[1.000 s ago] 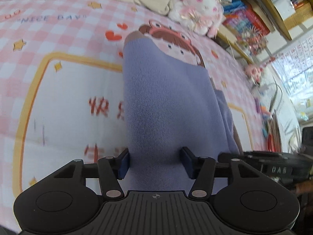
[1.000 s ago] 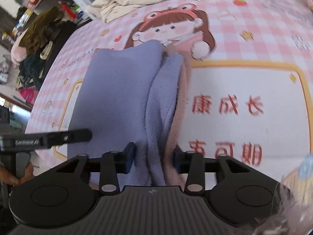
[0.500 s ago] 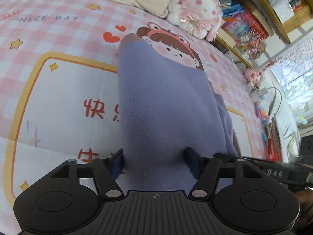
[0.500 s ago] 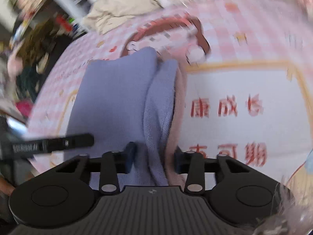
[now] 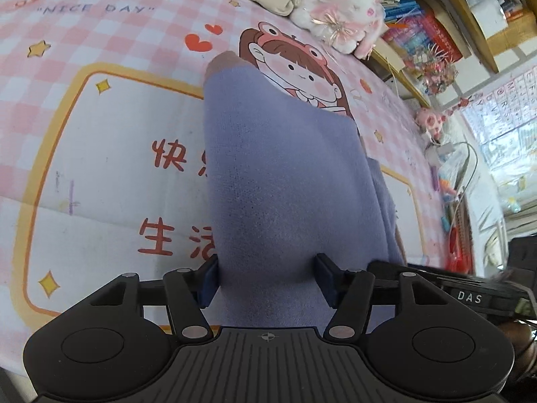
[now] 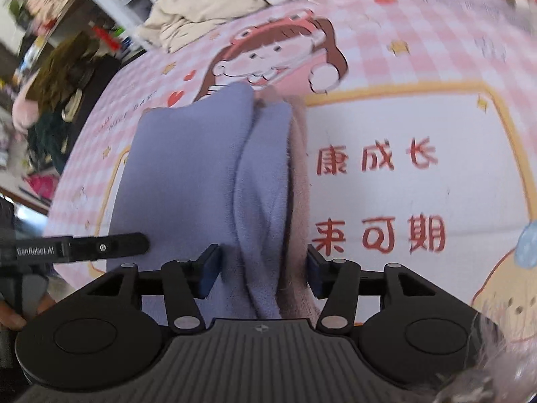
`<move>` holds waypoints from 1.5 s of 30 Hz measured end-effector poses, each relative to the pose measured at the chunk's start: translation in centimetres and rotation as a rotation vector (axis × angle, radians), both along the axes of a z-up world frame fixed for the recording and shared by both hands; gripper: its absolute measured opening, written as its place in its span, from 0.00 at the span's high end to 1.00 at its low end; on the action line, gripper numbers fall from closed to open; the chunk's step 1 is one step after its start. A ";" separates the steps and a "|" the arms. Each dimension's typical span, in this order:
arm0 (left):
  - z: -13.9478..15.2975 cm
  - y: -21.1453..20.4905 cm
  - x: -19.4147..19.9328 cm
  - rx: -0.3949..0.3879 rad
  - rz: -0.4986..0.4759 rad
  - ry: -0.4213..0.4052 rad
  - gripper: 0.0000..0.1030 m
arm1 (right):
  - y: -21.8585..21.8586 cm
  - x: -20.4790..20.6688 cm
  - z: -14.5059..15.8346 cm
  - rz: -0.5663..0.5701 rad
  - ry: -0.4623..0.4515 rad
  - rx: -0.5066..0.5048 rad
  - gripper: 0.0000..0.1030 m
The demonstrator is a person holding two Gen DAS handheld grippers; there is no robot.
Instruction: Fold clothes
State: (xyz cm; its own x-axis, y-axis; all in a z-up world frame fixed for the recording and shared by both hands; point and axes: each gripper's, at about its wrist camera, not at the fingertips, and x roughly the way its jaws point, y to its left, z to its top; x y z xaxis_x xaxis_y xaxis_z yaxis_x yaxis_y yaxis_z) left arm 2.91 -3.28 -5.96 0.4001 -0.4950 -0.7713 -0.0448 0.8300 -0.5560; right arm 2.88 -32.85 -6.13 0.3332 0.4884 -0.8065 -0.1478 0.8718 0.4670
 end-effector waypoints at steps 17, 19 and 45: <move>0.8 -1.0 0.4 0.073 -0.053 -0.018 0.43 | 1.0 -0.7 0.6 0.067 -0.089 -0.054 0.58; 0.2 -0.3 0.3 0.018 -0.020 0.000 0.40 | 0.3 -0.3 0.3 0.037 -0.065 -0.035 0.50; 2.2 -0.6 -0.2 0.035 0.004 -0.103 0.55 | 2.5 -1.2 1.7 0.094 -0.159 -0.065 0.72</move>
